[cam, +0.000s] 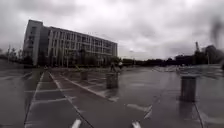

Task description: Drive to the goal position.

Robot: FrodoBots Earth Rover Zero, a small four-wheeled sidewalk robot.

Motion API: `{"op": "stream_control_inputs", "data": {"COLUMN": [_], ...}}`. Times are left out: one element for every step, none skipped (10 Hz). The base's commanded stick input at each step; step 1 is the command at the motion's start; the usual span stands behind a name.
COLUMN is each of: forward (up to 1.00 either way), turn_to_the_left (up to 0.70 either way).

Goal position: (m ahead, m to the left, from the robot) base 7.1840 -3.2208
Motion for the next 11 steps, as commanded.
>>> {"op": "stream_control_inputs", "data": {"forward": [1.00, 1.00, 1.00, 1.00, 1.00, 1.00, 1.00, 1.00, 1.00, 1.00, 1.00], "turn_to_the_left": [0.00, 0.00, -0.08, -0.36, -0.39, -0.39, -0.39, -0.39, -0.39, -0.39, -0.39]}}
